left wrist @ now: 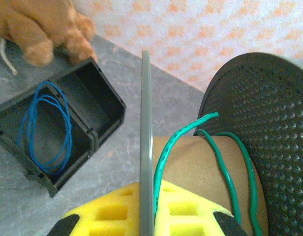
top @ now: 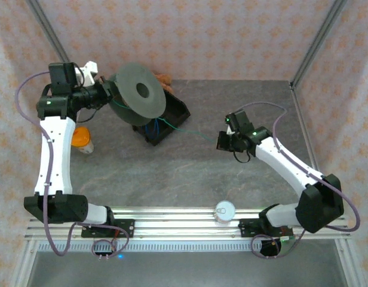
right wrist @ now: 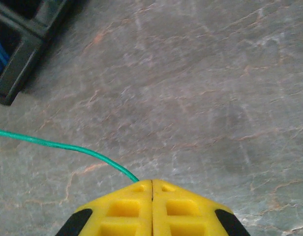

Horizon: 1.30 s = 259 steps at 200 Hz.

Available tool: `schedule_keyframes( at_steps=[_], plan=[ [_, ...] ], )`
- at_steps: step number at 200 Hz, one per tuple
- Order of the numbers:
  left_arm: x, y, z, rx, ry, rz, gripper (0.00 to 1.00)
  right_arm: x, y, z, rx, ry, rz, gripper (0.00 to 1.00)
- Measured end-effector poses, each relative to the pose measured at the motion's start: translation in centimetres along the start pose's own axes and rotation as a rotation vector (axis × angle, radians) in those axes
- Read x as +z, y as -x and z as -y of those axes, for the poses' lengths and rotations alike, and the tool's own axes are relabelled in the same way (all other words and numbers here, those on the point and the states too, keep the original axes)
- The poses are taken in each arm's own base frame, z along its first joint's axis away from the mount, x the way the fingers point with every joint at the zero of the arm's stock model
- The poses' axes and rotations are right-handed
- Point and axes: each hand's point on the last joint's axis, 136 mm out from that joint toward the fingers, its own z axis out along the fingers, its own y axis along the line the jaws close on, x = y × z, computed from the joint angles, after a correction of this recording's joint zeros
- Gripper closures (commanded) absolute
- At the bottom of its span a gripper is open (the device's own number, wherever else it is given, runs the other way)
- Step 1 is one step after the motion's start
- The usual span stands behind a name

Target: Wrap the cables

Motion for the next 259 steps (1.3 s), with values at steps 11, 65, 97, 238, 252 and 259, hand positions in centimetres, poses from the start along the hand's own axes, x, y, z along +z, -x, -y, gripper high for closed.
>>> schedule_keyframes(
  at_steps=[11, 65, 97, 238, 252, 259],
  plan=[
    [0.2, -1.1, 0.8, 0.032, -0.019, -0.023, 1.00, 0.4, 1.0, 0.7, 0.029, -0.010, 0.000, 1.00],
    [0.6, -5.8, 4.1, 0.200, -0.097, -0.118, 1.00, 2.3, 5.7, 3.9, 0.154, -0.033, -0.006, 1.00],
    [1.7, -8.9, 4.4, 0.291, -0.094, -0.192, 1.00, 2.6, 9.3, 5.7, 0.226, -0.034, 0.023, 1.00],
    [7.5, -18.8, 1.9, 0.628, 0.142, -0.395, 1.00, -4.1, 18.6, -1.2, 0.266, 0.212, 0.204, 1.00],
    [8.7, -19.2, 1.0, 0.630, 0.185, -0.418, 1.00, -4.8, 18.5, -2.9, 0.242, 0.252, 0.211, 1.00],
    [9.3, -19.4, 0.5, 0.632, 0.210, -0.428, 1.00, -5.2, 18.3, -3.9, 0.227, 0.273, 0.213, 1.00]
  ],
)
